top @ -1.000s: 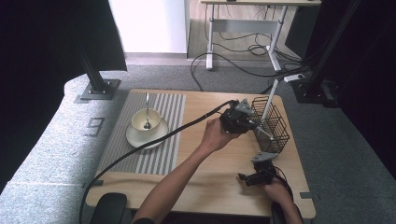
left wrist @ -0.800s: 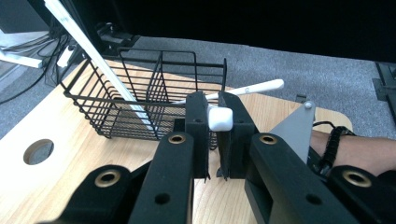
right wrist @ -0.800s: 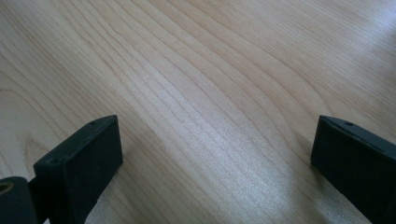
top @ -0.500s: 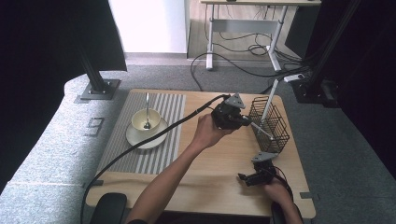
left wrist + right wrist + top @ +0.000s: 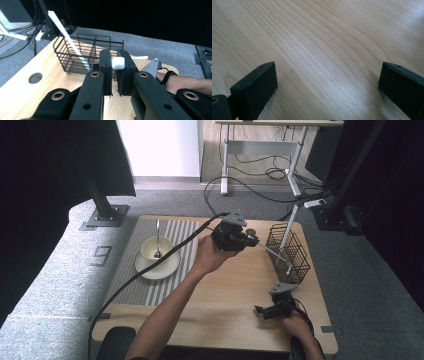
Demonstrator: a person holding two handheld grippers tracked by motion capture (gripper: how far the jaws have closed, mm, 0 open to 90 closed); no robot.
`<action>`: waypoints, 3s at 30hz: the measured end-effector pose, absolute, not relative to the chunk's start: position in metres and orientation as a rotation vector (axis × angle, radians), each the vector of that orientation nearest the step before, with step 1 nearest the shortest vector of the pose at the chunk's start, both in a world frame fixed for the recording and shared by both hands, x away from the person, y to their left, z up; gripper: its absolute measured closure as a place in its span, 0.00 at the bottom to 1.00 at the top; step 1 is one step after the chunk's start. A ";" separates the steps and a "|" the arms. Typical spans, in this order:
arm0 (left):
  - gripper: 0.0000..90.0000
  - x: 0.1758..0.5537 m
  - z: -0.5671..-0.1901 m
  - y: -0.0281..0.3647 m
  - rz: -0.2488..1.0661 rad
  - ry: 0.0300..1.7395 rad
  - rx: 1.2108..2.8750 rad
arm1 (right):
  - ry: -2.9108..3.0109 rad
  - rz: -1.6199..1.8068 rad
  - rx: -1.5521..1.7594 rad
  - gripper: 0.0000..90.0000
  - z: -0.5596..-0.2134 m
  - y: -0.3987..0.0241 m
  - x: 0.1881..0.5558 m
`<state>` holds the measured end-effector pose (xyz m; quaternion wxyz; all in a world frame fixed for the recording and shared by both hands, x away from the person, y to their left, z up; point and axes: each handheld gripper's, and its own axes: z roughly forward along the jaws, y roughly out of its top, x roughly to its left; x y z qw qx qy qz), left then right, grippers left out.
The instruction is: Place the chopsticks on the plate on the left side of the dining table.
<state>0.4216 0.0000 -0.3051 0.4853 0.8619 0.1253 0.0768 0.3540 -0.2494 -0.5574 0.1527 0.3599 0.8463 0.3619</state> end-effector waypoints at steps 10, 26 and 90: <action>0.93 0.420 -0.303 0.021 0.224 0.331 2.116 | 2.428 1.038 1.032 0.02 -0.557 -0.249 0.354; 0.93 0.419 -0.317 0.064 0.207 0.400 2.119 | 2.442 1.035 1.023 0.00 -0.558 -0.248 0.354; 0.93 0.396 -0.386 0.092 -0.049 0.423 2.121 | 2.539 1.265 0.729 0.59 -0.491 -0.190 0.374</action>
